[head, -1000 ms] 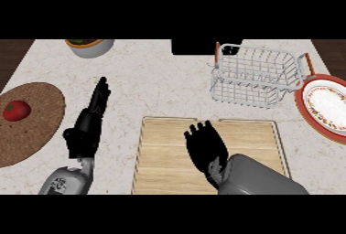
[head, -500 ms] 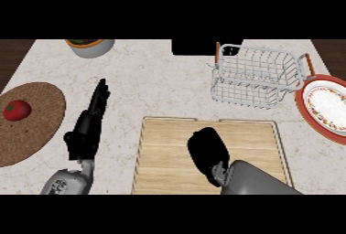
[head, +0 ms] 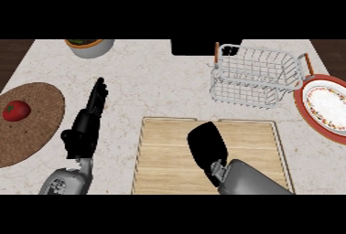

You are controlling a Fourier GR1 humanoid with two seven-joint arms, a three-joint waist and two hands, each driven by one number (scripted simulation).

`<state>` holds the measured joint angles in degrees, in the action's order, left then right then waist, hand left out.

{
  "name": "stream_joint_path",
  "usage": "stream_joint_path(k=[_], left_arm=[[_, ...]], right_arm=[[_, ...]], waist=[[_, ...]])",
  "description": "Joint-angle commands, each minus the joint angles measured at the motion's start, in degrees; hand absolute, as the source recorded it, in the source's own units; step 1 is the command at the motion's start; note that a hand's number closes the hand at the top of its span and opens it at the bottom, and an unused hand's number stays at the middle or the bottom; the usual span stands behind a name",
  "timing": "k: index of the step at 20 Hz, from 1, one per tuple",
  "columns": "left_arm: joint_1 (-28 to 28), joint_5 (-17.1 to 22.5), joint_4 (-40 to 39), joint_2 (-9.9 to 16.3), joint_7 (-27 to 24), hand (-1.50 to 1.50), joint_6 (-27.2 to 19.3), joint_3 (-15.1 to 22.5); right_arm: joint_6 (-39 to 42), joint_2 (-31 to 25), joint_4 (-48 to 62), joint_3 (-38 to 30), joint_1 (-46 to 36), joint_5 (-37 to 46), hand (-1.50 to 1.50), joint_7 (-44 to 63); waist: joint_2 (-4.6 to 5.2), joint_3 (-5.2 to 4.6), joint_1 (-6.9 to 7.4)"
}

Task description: Pick the lemon from the tray and place it in the tiered basket

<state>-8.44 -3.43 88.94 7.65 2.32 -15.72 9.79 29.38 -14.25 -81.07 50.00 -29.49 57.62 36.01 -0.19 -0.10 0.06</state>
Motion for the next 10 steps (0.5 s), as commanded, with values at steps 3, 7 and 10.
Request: stream_joint_path(k=[3, 7, 10], left_arm=[[1.07, -0.13, 1.71, 0.35, 0.39, 0.00, -0.30, -0.30], [1.19, -0.05, 1.03, -0.17, -0.16, 0.00, 0.53, 0.38], [1.65, -0.61, -0.52, -0.64, -1.55, 0.00, 0.61, 0.86]], right_arm=[[-4.32, 10.23, 7.39, -13.96, 4.58, -0.33, 1.50, 21.63], [-10.45, 14.01, 7.57, -13.07, 2.37, 3.07, 1.50, 31.33], [-7.69, 14.12, 5.88, -18.26, -4.49, 3.78, 1.50, 33.72]], waist=[[0.09, 0.12, -0.77], [0.13, 0.09, 0.39], [0.15, 0.05, 0.20]])
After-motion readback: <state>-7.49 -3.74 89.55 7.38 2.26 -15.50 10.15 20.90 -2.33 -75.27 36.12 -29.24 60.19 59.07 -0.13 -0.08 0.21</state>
